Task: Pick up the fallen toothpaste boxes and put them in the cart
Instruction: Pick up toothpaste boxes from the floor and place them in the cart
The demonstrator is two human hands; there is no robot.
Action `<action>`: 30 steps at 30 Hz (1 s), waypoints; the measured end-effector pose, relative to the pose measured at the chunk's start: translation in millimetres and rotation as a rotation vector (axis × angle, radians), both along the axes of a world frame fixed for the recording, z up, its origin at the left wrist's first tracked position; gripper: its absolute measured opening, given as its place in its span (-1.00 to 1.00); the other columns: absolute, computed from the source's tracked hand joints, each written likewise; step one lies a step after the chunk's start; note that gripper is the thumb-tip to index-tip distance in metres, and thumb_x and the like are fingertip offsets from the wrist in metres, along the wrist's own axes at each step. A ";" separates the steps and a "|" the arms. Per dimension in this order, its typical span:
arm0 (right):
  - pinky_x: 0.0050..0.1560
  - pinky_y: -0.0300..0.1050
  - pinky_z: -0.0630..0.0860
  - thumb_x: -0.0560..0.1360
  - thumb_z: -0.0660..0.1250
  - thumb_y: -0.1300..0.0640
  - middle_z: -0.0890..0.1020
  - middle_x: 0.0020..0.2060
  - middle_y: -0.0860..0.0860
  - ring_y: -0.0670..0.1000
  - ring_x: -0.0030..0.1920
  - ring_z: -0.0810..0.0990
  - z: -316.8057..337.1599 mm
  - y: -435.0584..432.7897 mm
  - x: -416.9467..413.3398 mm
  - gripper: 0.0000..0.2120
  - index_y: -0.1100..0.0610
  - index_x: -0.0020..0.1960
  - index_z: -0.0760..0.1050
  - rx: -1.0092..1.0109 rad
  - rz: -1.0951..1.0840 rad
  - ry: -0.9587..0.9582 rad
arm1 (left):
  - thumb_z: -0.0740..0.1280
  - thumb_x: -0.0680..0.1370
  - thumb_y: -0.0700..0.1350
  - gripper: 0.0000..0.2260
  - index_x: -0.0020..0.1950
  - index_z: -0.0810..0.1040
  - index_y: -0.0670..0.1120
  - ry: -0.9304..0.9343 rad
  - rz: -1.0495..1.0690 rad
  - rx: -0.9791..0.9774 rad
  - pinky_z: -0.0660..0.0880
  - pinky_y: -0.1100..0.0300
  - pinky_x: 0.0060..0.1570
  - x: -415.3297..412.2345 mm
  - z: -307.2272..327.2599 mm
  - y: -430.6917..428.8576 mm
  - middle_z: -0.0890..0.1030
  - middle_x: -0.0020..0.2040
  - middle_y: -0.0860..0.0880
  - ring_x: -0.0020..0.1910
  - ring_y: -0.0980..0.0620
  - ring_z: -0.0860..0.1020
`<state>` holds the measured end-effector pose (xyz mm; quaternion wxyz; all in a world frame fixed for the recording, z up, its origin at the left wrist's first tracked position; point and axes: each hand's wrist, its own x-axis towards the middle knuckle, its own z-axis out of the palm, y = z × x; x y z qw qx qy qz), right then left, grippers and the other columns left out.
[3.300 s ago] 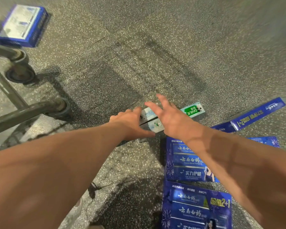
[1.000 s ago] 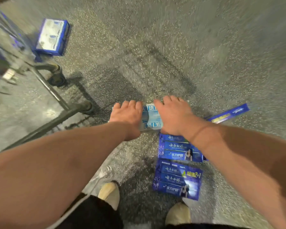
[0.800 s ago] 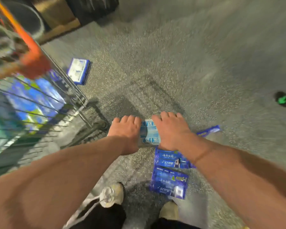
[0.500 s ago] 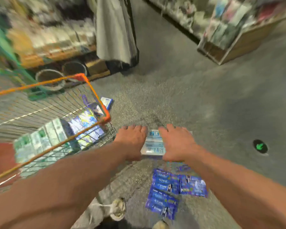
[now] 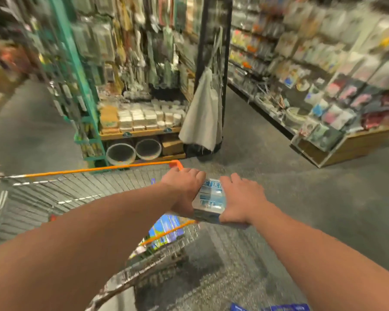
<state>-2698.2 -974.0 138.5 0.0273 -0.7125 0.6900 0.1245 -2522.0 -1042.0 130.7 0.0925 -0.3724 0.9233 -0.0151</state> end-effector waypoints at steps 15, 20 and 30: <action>0.22 0.09 0.39 0.22 0.47 -0.25 0.40 0.25 0.06 0.16 0.25 0.49 -74.2 -130.0 138.7 -0.18 -0.01 0.34 0.21 0.011 -0.205 -0.147 | 0.52 0.38 0.13 -0.26 0.43 0.27 -0.06 -0.119 -0.040 0.018 0.33 -0.01 0.33 115.7 -53.2 -149.9 0.44 0.31 -0.07 0.32 -0.10 0.44; 0.24 0.14 0.40 0.36 0.44 -0.20 0.38 0.29 0.07 0.16 0.29 0.46 -130.3 -172.5 135.6 -0.24 0.01 0.42 0.18 0.022 -0.317 -0.214 | 0.44 0.45 0.01 -0.29 0.52 0.21 -0.06 -0.187 -0.112 -0.028 0.22 -0.05 0.44 101.8 -99.3 -203.3 0.43 0.34 -0.06 0.35 -0.12 0.34; -0.40 -0.02 0.48 0.33 0.37 0.27 0.51 -0.29 0.15 0.16 -0.35 0.56 -297.3 -240.2 126.5 -0.84 0.19 -0.12 0.45 -0.044 -0.623 -0.290 | 0.45 0.43 -0.06 -0.39 0.43 0.34 -0.09 -0.216 -0.369 -0.016 0.05 -0.22 0.55 55.6 -254.5 -303.6 0.47 0.27 -0.07 0.33 -0.15 0.39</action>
